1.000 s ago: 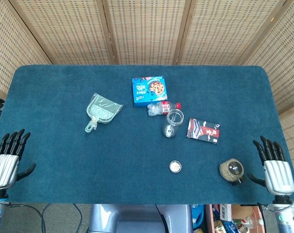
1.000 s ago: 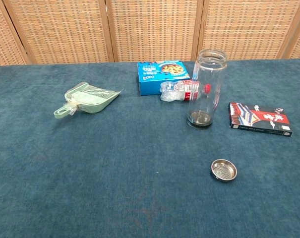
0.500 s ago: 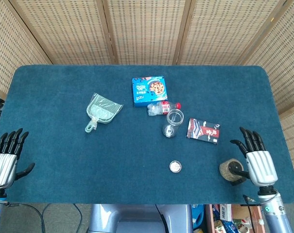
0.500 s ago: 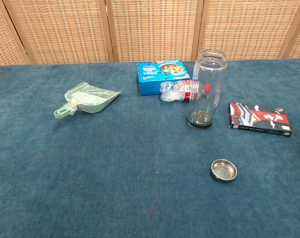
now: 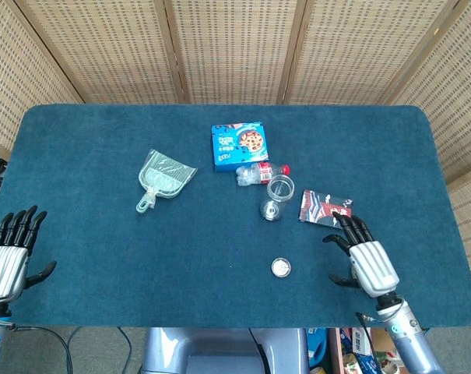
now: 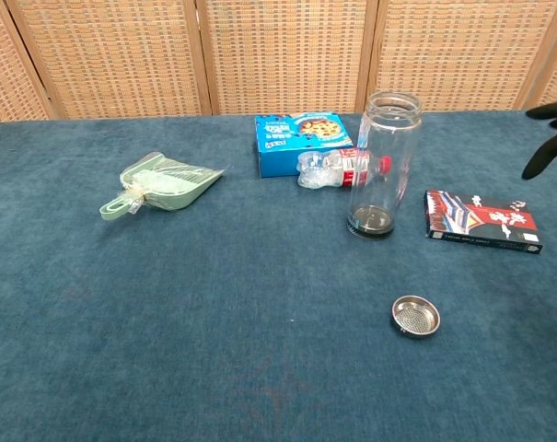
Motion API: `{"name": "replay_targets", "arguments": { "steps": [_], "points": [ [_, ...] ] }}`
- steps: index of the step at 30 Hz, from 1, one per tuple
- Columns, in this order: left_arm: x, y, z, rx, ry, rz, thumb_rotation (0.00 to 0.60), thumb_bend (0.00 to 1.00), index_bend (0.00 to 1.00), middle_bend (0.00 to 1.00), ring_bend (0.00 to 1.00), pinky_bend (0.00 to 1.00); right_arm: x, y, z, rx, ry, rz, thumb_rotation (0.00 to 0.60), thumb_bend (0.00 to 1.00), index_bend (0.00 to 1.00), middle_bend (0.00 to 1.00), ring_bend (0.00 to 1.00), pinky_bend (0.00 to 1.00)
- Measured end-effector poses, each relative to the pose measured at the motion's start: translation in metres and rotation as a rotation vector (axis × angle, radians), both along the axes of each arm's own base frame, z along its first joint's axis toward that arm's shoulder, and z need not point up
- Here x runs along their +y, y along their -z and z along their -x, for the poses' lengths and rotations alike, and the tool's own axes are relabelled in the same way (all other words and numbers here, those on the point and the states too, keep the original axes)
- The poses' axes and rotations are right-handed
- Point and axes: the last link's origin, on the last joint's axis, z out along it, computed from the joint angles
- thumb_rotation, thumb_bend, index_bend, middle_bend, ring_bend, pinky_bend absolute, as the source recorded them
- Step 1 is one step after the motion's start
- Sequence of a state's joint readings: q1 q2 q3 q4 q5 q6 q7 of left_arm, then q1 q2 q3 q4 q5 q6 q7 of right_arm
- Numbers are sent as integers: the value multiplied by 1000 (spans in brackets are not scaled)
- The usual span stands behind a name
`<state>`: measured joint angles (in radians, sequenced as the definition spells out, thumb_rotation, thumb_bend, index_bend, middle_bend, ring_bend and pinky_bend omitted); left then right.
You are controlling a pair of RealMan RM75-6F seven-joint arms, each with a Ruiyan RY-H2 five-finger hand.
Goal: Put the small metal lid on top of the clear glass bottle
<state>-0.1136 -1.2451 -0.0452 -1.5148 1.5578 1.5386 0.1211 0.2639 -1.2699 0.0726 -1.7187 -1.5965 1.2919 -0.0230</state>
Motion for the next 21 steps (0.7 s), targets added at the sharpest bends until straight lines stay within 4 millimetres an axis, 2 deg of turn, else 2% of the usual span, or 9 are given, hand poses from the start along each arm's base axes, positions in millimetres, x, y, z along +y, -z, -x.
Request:
{"name": "replay_targets", "arguments": {
  "steps": [11,21],
  "points": [
    [0,0,-1,-3,3,4,600,238,0,0,0,0,-3,31,-18,-43,-26,-67,600,120,417,97,0,100],
    [1,1,0,-5,0,7,600,239,0,0,0,0,-13,49,-23,-36,-10,-81,600,135,432,111,0,103]
  ]
}}
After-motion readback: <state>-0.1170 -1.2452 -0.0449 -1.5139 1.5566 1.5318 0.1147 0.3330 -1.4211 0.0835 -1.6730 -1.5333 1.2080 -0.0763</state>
